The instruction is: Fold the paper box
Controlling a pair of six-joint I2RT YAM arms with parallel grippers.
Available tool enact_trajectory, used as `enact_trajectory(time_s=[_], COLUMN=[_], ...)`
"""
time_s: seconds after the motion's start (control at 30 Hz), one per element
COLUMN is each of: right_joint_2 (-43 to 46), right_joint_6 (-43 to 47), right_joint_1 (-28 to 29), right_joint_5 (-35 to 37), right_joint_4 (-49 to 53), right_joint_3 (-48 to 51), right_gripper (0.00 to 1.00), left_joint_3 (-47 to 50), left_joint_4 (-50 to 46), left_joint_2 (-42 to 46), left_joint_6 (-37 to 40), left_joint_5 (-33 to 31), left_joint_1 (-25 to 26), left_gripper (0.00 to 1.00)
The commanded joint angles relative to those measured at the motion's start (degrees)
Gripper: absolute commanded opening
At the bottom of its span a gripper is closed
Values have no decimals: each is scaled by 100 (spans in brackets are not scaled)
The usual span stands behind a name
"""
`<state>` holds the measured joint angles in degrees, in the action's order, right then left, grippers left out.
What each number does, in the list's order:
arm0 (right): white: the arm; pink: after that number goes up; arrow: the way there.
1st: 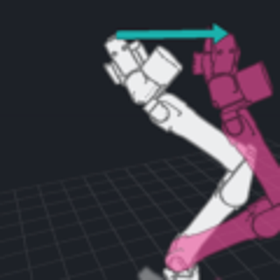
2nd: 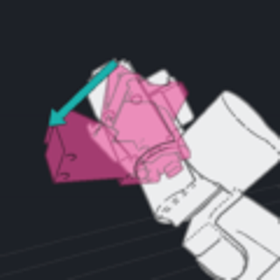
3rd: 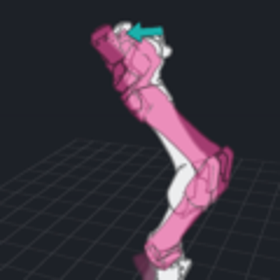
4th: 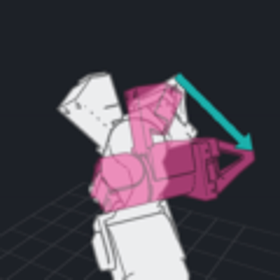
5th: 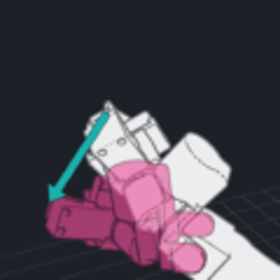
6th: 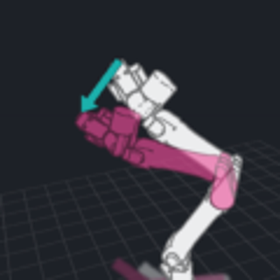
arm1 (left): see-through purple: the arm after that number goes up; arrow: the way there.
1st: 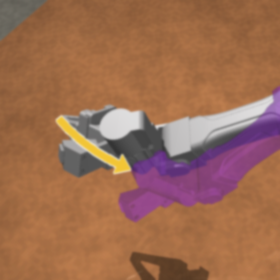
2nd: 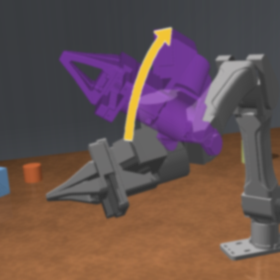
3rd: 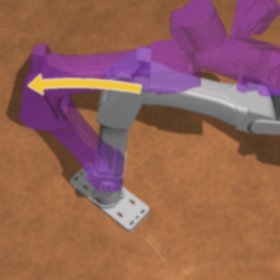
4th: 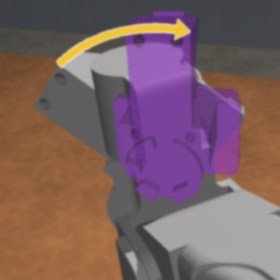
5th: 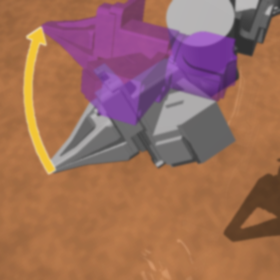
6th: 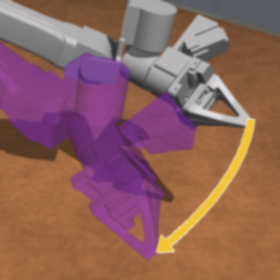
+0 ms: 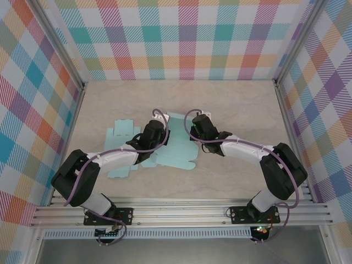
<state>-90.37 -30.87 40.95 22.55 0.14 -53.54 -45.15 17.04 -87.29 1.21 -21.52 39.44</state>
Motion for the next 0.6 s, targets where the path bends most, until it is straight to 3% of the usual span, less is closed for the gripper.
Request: enact_trajectory(time_s=[0.0,0.07,0.13,0.23,0.3,0.37,0.47,0.57], right_joint_2=[-74,-134,-191,-226,-244,-268,-329,-397], right_joint_6=[-204,-362,-499,-667,-734,-745,-689,-609], right_joint_1=[333,382,422,436,437,429,434,431], right_joint_5=[-315,-306,-284,-199,-143,-85,-45,-39], right_joint_4=[107,169,225,262,280,285,398,594], right_joint_3=[-264,-346,-409,-421,-438,-471,-588,-731], right_gripper=[0,0,0,0,0,0,0,0], left_joint_3=[-9,-137,-409,-678,-796,-806,-487,-226], left_joint_4=[982,858,148,-739,-994,-941,-66,349], left_joint_2=[-107,-204,-253,-229,-245,-234,-97,115], left_joint_6=[-190,-508,-1411,-2323,-2515,-2469,-1813,-1389], left_joint_5=[-1157,-1941,-2912,-3417,-3502,-3004,-1421,-352], left_joint_1=[273,309,254,152,113,28,-51,-68], left_gripper=[6,5,0,0,0,0,11,19])
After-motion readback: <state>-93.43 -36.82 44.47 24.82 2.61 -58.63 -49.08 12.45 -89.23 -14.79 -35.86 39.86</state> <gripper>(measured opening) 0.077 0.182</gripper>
